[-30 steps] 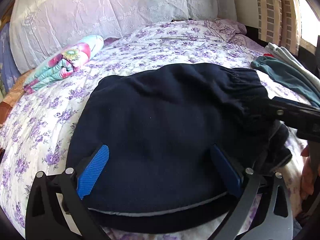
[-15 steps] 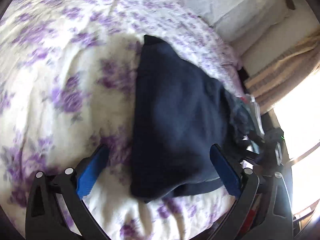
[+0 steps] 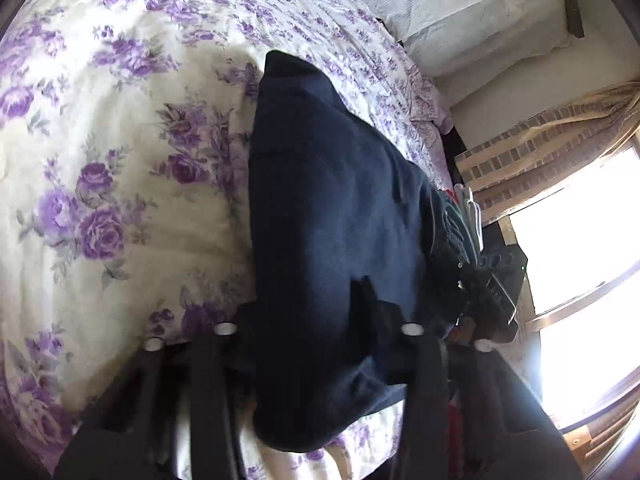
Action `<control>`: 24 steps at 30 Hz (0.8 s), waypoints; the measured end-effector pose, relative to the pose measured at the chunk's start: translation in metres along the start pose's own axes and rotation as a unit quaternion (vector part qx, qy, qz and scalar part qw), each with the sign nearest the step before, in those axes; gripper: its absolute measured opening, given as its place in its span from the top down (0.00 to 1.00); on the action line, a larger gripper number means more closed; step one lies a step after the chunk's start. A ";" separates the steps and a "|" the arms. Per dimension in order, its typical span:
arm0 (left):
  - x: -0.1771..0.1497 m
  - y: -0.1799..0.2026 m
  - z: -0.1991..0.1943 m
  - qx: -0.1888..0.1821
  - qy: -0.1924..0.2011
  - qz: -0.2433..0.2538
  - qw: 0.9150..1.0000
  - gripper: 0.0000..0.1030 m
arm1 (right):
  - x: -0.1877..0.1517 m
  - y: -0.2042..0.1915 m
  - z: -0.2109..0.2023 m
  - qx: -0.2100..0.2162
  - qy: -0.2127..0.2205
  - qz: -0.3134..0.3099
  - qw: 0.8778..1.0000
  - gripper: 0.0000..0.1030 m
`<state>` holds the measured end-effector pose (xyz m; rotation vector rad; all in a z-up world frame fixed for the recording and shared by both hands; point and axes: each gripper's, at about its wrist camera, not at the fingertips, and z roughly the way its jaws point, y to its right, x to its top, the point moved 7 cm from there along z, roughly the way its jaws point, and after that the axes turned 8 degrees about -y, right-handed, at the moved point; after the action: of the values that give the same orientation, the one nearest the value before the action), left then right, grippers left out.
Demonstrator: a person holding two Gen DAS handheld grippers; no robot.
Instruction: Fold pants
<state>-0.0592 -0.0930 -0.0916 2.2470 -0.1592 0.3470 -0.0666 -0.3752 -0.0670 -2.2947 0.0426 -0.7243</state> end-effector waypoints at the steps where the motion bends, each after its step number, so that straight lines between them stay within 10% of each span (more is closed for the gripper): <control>1: 0.001 0.004 -0.002 0.011 0.002 0.010 1.000 0.69 | 0.002 -0.006 -0.003 -0.009 0.003 -0.012 1.000 0.53; 14: 0.084 0.066 -0.009 0.087 0.015 0.118 0.989 0.76 | 0.091 -0.041 0.005 -0.026 -0.007 -0.081 0.996 0.57; 24: 0.312 0.079 0.010 0.140 0.103 0.122 0.977 0.76 | 0.320 -0.040 0.072 -0.055 0.052 -0.120 0.990 0.57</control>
<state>0.2226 -0.1509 0.0539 2.4525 -0.2922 0.7737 0.2328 -0.3738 0.0729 -2.3907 -0.1514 -0.9867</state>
